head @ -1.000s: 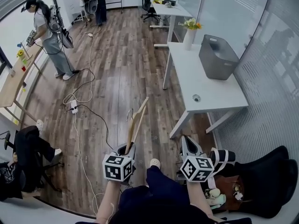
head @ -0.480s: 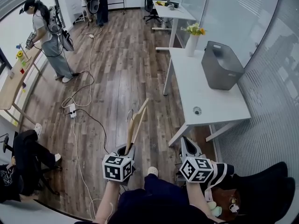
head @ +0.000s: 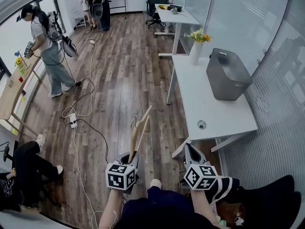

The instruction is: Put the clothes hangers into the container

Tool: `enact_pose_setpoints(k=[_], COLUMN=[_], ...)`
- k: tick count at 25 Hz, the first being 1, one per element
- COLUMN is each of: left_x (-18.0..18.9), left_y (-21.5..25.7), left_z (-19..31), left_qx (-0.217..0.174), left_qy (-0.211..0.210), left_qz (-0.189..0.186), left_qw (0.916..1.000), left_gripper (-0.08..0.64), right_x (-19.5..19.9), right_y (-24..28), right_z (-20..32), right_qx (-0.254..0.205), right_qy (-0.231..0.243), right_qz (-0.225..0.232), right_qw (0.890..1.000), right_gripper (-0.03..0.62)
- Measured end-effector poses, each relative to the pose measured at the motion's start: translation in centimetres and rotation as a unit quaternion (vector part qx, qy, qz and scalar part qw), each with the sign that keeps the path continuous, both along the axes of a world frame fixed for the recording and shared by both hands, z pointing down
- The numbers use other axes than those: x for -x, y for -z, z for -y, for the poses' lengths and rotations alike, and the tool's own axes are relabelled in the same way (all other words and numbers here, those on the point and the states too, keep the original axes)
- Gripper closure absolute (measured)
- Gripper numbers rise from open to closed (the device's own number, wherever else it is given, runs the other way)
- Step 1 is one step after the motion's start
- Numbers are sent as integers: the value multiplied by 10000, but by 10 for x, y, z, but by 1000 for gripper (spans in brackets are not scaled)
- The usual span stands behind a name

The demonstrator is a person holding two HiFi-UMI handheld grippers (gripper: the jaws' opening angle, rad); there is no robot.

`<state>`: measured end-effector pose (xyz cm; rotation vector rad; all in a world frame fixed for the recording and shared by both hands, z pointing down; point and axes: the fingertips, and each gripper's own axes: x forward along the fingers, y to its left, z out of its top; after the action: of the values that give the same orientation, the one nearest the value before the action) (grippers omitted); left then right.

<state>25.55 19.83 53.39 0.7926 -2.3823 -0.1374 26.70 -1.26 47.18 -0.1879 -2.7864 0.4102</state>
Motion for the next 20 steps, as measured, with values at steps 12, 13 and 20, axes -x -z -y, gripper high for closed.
enact_pose_setpoints(k=[12,13,20], left_x=[39,39,27], left_y=[-4,-5,-11], left_z=[10,10,7], left_qx=[-24,-19,21], left_qy=[105,112,223], left_qz=[107,112,29], left_qw=[9999,9999,9997], left_gripper=[551,551,551], right_x=[40,41,35], right_y=[-2,-2,-13], right_z=[11,12,11], right_qx=[-26,-21,67], right_qy=[114,117,170], right_qz=[114,106,30], right_qw=[9999,9999,9998], right_gripper=[565,565,565])
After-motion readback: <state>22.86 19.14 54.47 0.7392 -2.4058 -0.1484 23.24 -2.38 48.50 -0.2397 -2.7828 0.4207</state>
